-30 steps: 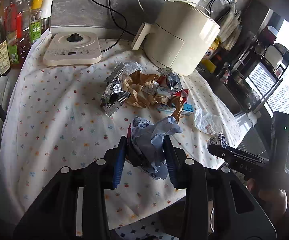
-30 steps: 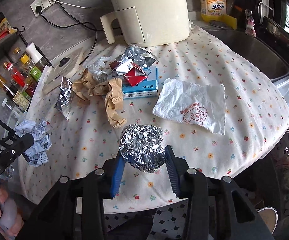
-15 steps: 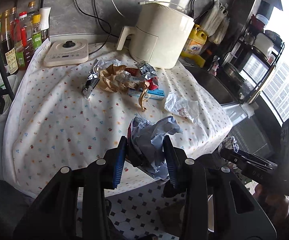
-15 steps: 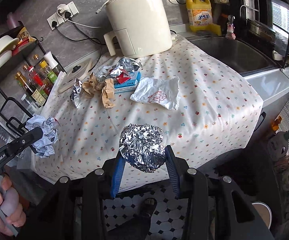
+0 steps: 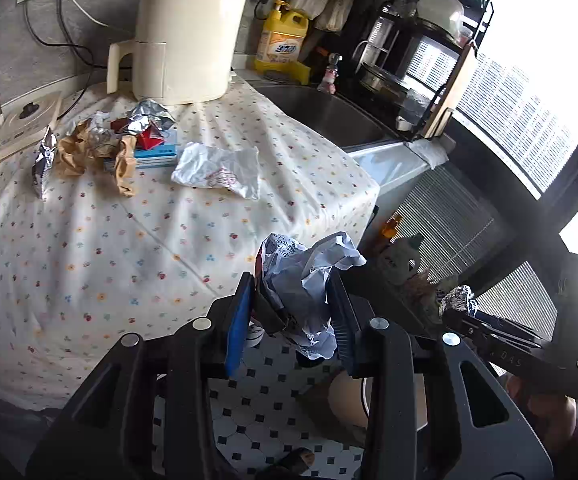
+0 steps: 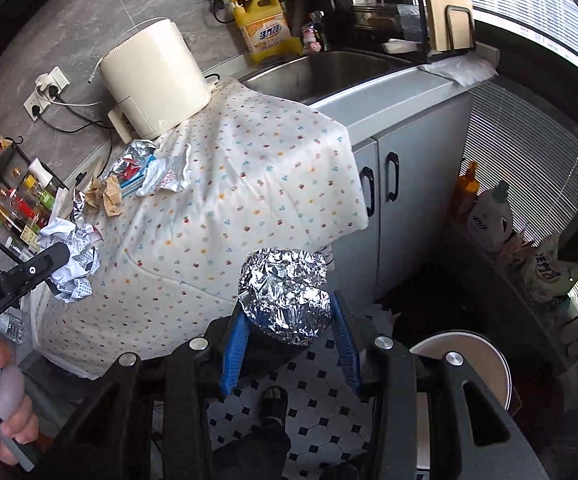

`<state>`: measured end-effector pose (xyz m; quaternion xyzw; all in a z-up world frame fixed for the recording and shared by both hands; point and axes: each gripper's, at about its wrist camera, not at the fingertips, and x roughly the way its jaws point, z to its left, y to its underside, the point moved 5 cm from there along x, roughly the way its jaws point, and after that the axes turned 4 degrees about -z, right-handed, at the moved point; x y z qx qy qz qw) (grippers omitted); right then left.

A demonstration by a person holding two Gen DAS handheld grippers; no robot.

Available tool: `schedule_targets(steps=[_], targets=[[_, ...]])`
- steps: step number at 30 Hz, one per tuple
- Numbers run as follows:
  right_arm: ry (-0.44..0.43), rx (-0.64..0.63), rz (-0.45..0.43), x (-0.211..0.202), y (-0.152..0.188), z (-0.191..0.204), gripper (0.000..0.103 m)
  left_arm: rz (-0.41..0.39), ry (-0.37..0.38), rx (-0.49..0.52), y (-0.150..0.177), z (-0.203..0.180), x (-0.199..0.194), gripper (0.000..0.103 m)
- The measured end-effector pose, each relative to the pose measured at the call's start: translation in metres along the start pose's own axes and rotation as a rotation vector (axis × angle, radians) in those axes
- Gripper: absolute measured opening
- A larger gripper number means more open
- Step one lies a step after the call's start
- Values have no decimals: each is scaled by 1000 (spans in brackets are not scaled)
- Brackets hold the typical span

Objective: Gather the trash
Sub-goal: 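Carry the wrapper and foil ball over the white bin and open both tools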

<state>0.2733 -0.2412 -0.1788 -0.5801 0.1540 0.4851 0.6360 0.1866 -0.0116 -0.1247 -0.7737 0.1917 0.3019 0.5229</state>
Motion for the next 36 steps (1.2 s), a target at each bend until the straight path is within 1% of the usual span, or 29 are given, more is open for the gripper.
schedule_targets(steps=[4,8,11,15,19,20,21,22,24,25,28,31,32,34,36], targets=[[94,80,-17,-22,16,-55,40,44,85,61,10,-46,21,37],[185,178,-28,-46,33,-107,40,103,169,123,27,-91,44,37],[238,246,-39,-63,48,-136,40,150,224,171,41,-121,61,37],[278,297,-61,-83,63,-159,40,203,293,228,57,-156,77,37],[268,298,-69,-87,68,-162,41,235,346,265,68,-183,86,37],[273,282,-68,-86,67,-162,43,241,356,275,70,-188,88,37],[285,274,-66,-86,66,-163,56,246,363,284,71,-193,89,37],[294,276,-76,-89,65,-164,66,253,370,292,73,-197,91,37],[305,295,-101,-97,63,-169,73,269,380,308,77,-203,94,37],[316,305,-108,-100,62,-172,76,278,385,314,79,-207,96,37],[361,338,-115,-112,68,-184,80,303,402,332,86,-215,102,37],[390,384,-106,-123,81,-197,81,329,424,354,95,-228,106,39],[399,396,-106,-127,85,-201,81,337,434,366,97,-233,107,40],[418,414,-109,-135,93,-205,81,347,460,386,102,-243,107,46],[433,434,-116,-143,99,-210,81,352,493,398,104,-253,106,66]])
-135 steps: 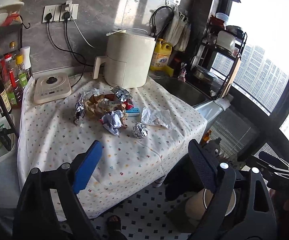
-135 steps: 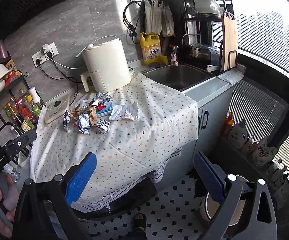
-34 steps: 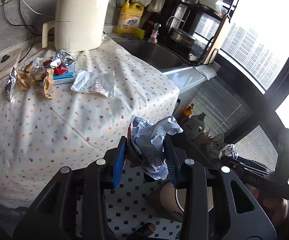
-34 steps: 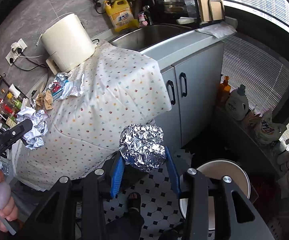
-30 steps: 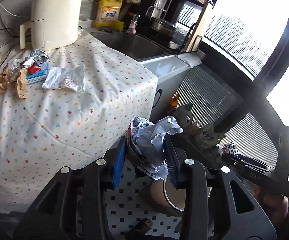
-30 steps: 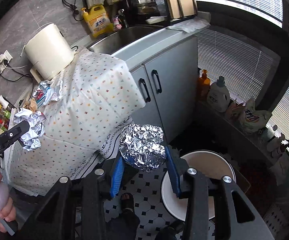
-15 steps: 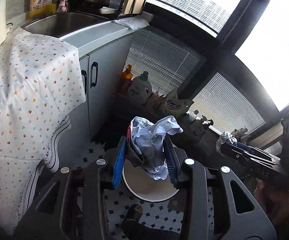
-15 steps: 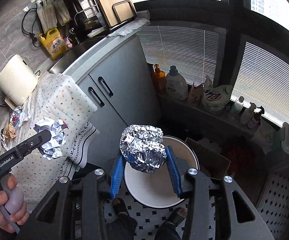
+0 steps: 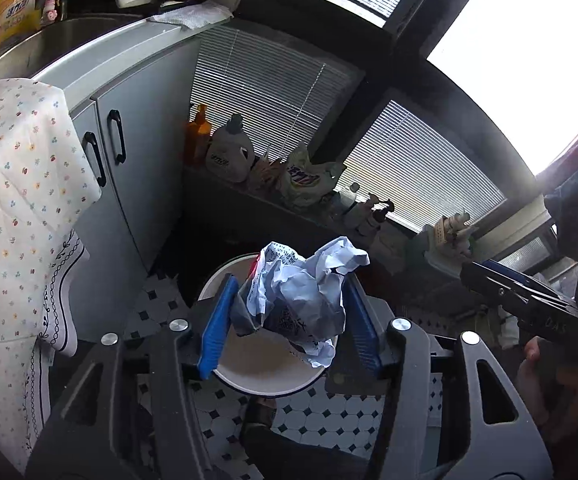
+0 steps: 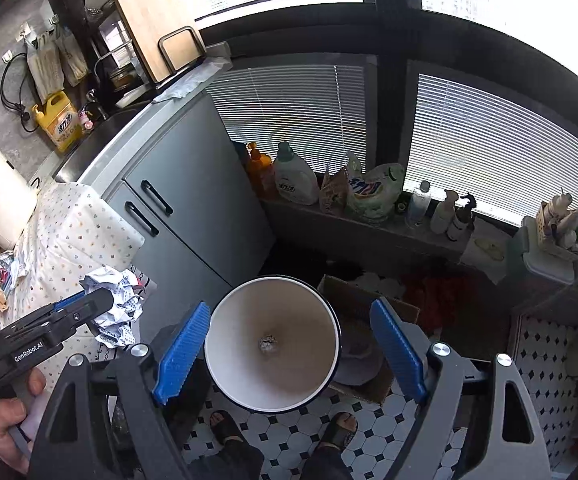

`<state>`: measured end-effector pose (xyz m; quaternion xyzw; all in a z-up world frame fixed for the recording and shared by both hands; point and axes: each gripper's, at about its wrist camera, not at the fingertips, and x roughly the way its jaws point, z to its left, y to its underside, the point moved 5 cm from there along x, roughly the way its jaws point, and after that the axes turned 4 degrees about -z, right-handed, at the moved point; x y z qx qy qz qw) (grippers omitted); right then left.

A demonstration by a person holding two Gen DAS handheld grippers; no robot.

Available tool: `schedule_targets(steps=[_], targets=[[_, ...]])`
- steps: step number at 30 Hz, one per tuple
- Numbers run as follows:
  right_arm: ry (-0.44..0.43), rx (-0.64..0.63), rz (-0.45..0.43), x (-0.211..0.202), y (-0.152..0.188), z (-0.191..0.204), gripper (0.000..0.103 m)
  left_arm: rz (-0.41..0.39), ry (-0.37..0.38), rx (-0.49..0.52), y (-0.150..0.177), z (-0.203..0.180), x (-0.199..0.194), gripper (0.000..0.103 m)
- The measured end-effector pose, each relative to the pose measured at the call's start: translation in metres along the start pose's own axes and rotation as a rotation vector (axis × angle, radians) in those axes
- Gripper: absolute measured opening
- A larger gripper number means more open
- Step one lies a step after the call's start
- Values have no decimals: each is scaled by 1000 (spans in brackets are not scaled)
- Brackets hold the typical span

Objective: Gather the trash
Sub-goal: 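Carry the wrapper and foil ball over the white bin and open both tools, then return both tools to the counter above the remaining trash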

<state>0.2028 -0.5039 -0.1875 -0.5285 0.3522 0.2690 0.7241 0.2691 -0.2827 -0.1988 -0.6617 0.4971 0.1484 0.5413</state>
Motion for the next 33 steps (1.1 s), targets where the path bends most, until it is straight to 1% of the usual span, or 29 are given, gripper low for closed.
schedule_targets(steps=[2,3,7,11,15,18,22,28,33], targets=[[11,22,-3,-3,1,-7,82,-8,19,15,-4,-7,1,75],[14,30,-5,-4,2,-10,82,-11,21,19,-6,-9,1,77],[14,38,-10,-5,1,-13,82,-19,15,17,-11,-9,-2,80],[-10,14,-14,-3,-4,1,84,-40,-25,9,-14,2,-15,82],[-20,-22,-27,0,-9,26,95,-81,-92,-22,-16,25,-37,85],[-33,-77,-37,4,-15,53,95,-119,-150,-56,-15,48,-61,87],[-98,-136,-28,12,-22,98,95,-165,-234,-117,-8,84,-95,89],[-201,-247,-16,17,-25,177,95,-238,-355,-230,10,143,-151,89],[-276,-314,-6,18,-22,242,95,-293,-434,-307,24,186,-194,89]])
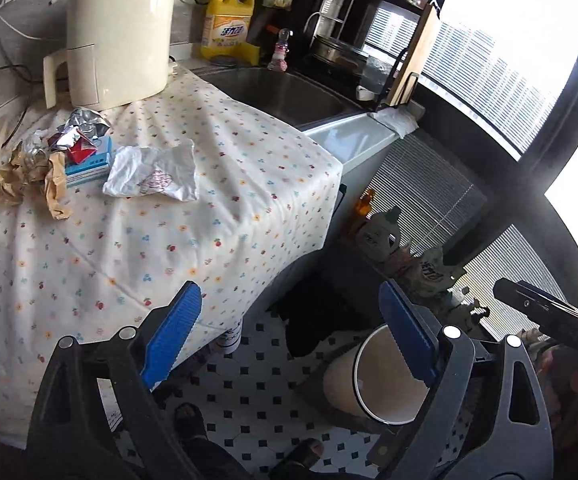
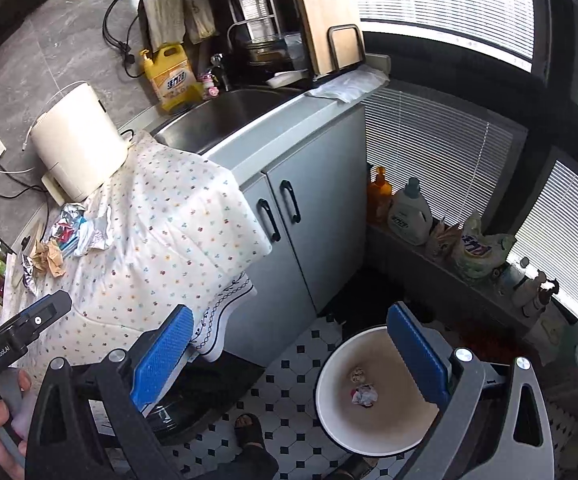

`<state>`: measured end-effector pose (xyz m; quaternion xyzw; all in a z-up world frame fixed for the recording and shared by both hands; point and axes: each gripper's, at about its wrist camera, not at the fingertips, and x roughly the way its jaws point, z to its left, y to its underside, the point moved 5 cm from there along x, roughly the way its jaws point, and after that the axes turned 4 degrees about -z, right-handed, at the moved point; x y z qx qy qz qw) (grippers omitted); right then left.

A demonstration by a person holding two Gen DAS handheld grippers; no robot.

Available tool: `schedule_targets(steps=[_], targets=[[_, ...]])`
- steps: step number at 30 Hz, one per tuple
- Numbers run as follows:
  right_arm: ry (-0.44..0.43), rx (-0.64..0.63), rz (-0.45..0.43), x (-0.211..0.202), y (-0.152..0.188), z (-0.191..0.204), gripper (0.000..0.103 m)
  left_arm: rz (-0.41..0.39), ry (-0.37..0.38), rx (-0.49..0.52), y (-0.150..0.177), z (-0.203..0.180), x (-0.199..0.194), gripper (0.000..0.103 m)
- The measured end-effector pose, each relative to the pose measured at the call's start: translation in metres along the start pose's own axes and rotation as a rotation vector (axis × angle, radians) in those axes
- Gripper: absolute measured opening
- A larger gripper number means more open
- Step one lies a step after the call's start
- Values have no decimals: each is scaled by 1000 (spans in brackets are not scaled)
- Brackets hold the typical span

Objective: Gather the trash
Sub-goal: 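Return both tools to the counter above the remaining trash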

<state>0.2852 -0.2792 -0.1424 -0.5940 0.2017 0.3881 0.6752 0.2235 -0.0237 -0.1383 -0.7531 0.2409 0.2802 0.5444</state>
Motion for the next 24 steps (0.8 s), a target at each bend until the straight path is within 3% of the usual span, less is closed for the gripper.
schedule_targets(steps=[11,24], targets=[[-97,-143,22,31,-13,119,95,-80,-128,-158,-15,119,-37,90],[-136,-224,34,65,-15,233,95,-118,-196,-273,-23,240,-50,90]])
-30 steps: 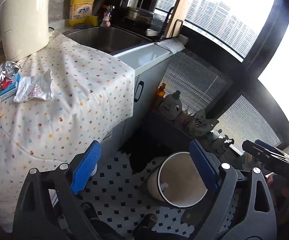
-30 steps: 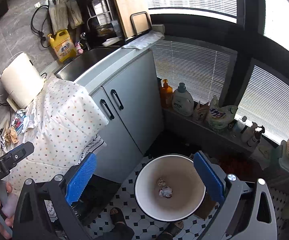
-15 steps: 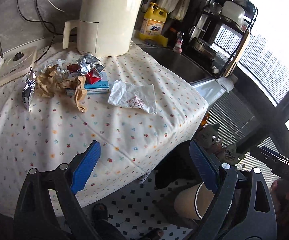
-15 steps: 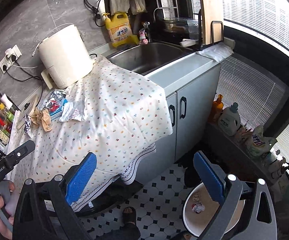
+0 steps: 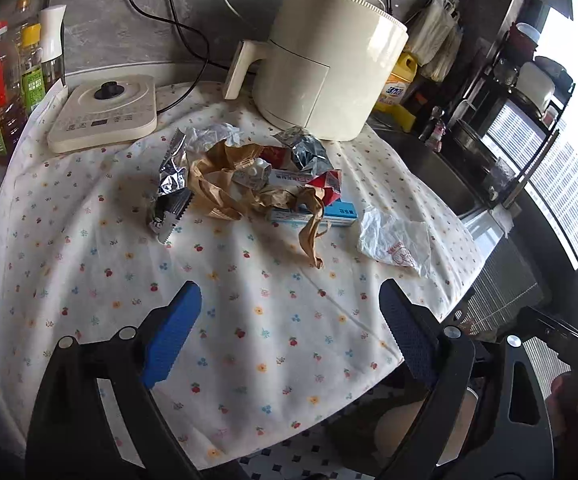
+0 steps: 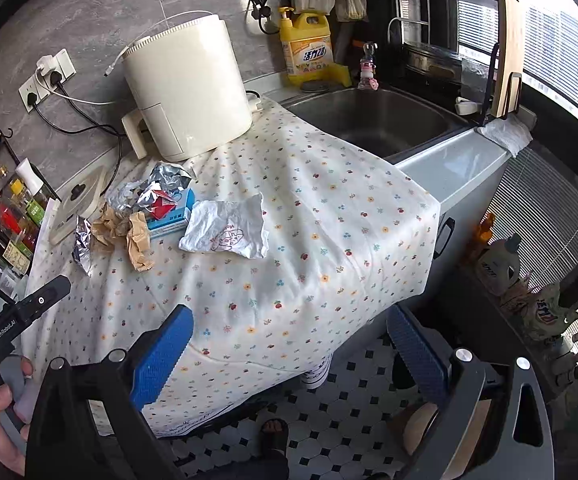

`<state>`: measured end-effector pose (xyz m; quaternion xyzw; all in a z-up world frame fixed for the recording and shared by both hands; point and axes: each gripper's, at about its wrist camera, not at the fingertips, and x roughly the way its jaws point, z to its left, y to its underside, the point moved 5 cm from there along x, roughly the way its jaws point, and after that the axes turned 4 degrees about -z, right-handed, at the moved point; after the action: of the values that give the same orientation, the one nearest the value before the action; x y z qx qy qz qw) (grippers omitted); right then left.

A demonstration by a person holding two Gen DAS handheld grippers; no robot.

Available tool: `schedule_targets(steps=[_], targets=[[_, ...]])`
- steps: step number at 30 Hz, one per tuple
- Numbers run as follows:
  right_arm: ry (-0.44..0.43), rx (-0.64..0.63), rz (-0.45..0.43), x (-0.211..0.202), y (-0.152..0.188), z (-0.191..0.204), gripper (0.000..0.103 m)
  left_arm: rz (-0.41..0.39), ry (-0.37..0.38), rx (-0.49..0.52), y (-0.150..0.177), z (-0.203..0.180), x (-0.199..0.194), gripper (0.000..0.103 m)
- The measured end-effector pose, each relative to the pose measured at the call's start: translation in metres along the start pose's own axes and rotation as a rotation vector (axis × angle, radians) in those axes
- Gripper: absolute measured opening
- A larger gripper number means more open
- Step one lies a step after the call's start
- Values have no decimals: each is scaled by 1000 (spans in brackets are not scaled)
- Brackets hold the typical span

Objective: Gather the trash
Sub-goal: 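Return both tools to the counter above the remaining trash, then grasp the silver foil snack bag with the left tool while the right tool grasps brown paper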

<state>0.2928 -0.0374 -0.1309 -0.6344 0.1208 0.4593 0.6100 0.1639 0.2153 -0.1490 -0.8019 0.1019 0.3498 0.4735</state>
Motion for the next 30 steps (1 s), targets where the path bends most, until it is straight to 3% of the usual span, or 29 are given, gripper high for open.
schedule_targets(steps=[9,17,19,20,21,22,24,27,30], targets=[[-18,1,-9,48,-21,65,95,54,-29,11,-29,63,43,90],[-44,-11,24,84,-24,114,95,131,-34,54,-38,87,79,89],[-48,-24,38,92,-24,125,95,140,-22,50,-39,91,84,83],[-49,-33,44,96,-24,130,95,150,-9,47,-38,92,86,66],[-51,-41,51,100,-25,135,95,164,2,47,-37,93,88,37],[-54,-48,58,105,-25,141,95,181,11,48,-36,93,91,26],[-58,-67,70,114,-27,152,95,172,31,45,-36,93,86,19],[-63,-106,81,126,-31,167,95,135,47,68,-38,92,72,19],[-69,-121,85,138,-36,179,95,106,44,30,-40,102,60,19]])
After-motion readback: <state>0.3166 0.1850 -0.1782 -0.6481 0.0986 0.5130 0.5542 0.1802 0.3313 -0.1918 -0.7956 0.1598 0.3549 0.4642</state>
